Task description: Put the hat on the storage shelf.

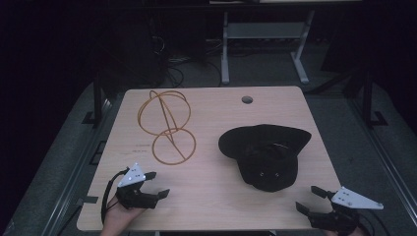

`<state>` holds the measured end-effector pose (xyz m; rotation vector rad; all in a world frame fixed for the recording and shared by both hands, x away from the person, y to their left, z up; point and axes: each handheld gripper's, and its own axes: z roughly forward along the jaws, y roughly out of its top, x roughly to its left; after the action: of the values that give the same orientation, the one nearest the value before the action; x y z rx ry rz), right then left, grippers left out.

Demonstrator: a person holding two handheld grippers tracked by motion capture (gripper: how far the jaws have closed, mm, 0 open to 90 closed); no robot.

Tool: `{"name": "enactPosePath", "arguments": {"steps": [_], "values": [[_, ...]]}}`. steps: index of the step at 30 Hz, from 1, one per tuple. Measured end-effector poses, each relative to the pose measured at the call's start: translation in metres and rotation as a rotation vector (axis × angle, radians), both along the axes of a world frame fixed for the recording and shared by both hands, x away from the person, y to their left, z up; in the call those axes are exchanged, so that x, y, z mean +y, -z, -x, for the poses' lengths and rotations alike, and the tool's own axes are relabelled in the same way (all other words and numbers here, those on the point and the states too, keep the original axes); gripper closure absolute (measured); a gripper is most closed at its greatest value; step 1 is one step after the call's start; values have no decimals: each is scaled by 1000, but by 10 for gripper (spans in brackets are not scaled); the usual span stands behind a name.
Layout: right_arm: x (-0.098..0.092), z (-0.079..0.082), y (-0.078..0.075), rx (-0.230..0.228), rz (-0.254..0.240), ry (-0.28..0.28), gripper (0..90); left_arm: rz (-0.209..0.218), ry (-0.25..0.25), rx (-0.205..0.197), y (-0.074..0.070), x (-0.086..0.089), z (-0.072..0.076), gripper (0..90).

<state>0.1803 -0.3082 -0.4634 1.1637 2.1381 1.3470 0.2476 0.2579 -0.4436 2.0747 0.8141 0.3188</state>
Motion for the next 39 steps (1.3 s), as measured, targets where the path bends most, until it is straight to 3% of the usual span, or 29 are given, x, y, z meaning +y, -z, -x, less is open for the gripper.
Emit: {"name": "enactPosePath", "arguments": {"steps": [27,39], "values": [[3,0,-3,-7,2,3,160,-8,51,-7,-2,-10,6,187],[3,-1,-5,-9,-20,-2,158,3,117,-17,-13,-34,6,187]]}}
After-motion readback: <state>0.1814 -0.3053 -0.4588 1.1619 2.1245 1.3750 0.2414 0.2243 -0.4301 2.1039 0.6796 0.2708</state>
